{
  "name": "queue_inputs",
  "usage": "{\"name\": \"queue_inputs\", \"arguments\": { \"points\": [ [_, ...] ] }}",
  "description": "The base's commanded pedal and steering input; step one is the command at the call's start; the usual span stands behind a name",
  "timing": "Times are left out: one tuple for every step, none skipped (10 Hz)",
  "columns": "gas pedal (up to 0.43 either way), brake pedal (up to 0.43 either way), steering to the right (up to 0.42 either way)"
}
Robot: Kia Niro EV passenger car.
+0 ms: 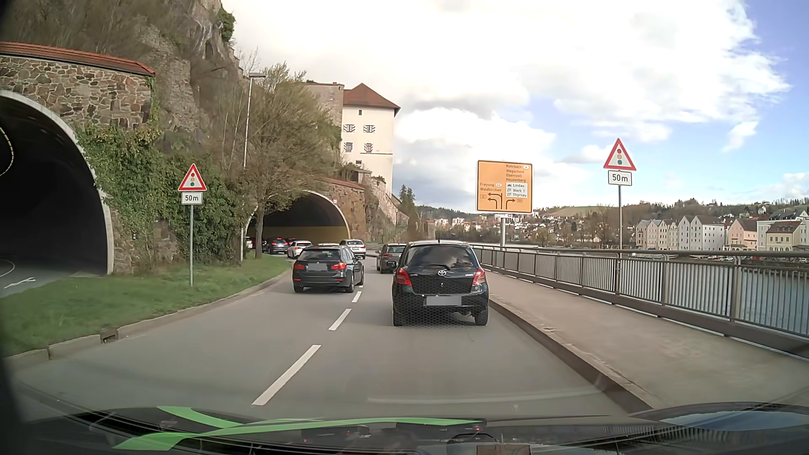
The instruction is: Follow the waypoints while adhering to traffic rules and regulations
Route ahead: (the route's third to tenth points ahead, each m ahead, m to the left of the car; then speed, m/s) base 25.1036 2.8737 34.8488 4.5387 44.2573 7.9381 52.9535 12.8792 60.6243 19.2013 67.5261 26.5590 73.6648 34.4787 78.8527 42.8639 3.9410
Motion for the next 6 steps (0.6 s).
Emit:
{"name": "queue_inputs", "arguments": {
  "points": [
    [0.098,0.000,-0.004],
    [0.098,0.000,-0.005],
    [0.098,0.000,-0.006],
    [0.098,0.000,-0.006],
    [0.098,0.000,-0.008],
    [0.098,0.000,-0.011]
  ]
}}
